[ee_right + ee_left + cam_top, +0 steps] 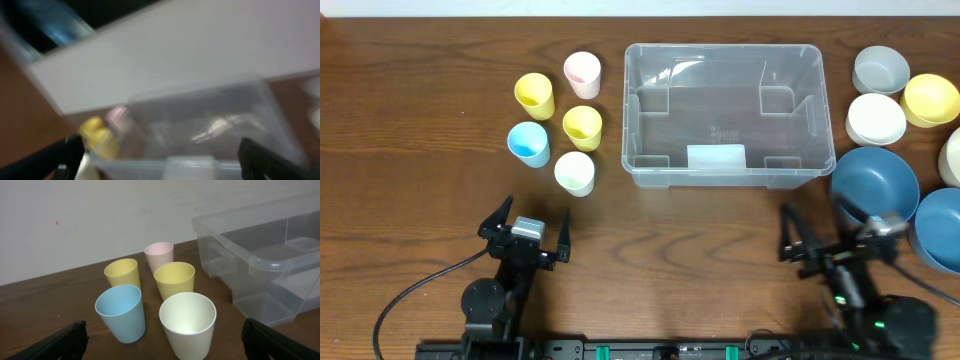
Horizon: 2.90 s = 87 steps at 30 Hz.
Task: Pack container
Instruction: 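Reach the right gripper to the dark teal bowl rim on the right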
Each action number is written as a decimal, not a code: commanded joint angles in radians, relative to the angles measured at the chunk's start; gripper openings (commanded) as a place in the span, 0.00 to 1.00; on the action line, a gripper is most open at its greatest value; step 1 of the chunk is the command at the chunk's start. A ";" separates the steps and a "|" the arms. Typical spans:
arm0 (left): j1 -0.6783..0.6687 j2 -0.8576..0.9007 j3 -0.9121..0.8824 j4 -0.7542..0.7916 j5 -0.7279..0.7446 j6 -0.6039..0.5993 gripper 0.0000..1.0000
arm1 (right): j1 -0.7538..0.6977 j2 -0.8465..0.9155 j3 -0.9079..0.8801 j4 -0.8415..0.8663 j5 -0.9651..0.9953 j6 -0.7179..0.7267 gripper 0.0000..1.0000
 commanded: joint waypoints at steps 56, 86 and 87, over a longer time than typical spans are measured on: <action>0.005 -0.005 -0.019 -0.032 0.006 0.010 0.98 | -0.771 1.267 0.578 -0.686 0.034 0.159 0.99; 0.005 -0.005 -0.019 -0.032 0.006 0.010 0.98 | -0.771 1.373 0.262 -0.244 0.027 0.241 0.76; 0.005 -0.005 -0.019 -0.032 0.006 0.010 0.98 | -0.771 1.379 0.262 -0.244 0.027 0.241 0.72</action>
